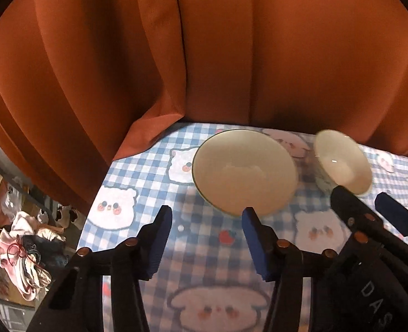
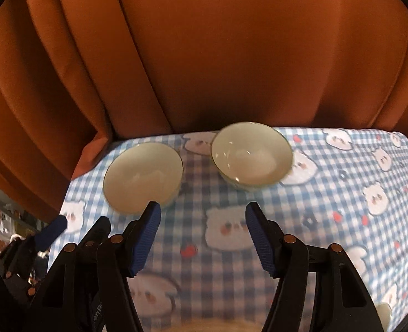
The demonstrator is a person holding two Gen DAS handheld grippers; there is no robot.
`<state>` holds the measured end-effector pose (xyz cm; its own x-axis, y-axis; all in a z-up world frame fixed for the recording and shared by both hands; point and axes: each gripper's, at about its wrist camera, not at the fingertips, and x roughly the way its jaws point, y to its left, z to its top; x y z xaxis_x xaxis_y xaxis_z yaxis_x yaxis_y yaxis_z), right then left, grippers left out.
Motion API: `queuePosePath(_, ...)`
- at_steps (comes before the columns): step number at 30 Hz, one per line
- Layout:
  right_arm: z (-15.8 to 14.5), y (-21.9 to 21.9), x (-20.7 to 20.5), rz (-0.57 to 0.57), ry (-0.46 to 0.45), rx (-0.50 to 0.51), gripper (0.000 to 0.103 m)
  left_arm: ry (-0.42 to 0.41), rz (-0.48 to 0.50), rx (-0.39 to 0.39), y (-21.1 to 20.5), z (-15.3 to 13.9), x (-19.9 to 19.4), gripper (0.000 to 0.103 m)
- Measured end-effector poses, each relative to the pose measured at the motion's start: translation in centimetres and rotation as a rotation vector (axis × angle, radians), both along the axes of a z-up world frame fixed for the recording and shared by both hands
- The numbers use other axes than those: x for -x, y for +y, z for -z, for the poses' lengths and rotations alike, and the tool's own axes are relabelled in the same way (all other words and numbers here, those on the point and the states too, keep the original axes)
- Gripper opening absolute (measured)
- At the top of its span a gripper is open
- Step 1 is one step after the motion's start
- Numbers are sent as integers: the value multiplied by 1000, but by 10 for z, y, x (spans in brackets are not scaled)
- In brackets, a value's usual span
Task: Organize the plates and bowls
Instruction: 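Move both grippers to another cream bowl and close on its rim, then lift the second cream bowl and carry it toward the plate stack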
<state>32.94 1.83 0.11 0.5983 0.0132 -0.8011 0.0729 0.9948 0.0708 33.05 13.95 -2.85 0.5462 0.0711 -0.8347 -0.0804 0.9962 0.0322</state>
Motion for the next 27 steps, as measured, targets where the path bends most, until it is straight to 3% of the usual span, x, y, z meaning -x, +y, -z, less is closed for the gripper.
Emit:
queuePosePath(4, 22, 8, -28, -30, 39, -24, 54, 18, 7, -32, 0, 18, -22, 45)
queuePosePath(15, 59, 17, -81, -33, 79, -80, 50, 21, 9, -39, 4, 46, -68, 37)
queuePosePath(17, 64, 19, -90, -40, 85, -84, 47, 34, 16, -22, 5, 51, -74, 31)
queuePosePath(21, 72, 24, -101, -64, 108, -83, 23, 62, 19, -30, 5, 59, -83, 23)
queuePosePath(27, 77, 25, -104, -74, 115, -68, 19, 64, 9, -45, 3, 59, -83, 22)
